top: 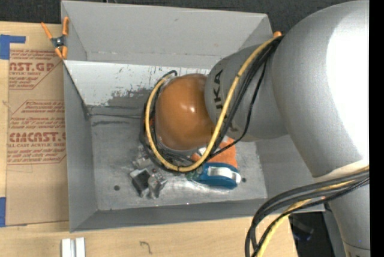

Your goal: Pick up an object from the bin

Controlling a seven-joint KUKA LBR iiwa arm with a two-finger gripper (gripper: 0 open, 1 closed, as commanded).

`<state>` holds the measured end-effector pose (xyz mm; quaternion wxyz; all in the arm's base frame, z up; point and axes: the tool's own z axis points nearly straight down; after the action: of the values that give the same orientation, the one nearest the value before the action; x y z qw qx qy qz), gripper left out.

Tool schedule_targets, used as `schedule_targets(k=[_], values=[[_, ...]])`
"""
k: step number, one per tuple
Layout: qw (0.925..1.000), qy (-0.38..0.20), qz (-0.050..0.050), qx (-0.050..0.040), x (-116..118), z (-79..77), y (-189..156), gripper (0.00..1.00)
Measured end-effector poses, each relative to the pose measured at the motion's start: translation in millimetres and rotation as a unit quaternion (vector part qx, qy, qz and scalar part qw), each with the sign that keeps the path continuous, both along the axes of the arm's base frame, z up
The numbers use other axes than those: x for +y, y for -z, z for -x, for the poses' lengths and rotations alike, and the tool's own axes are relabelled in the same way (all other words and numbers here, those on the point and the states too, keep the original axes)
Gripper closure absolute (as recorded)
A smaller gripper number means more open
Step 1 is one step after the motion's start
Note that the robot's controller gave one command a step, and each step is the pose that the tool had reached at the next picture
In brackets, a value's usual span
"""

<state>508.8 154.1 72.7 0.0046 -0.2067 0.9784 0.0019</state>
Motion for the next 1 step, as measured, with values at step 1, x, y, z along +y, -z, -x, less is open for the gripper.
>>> schedule_targets(k=[1], values=[[1.0,0.0,0.0,0.0,0.0,0.0,0.0,1.0]])
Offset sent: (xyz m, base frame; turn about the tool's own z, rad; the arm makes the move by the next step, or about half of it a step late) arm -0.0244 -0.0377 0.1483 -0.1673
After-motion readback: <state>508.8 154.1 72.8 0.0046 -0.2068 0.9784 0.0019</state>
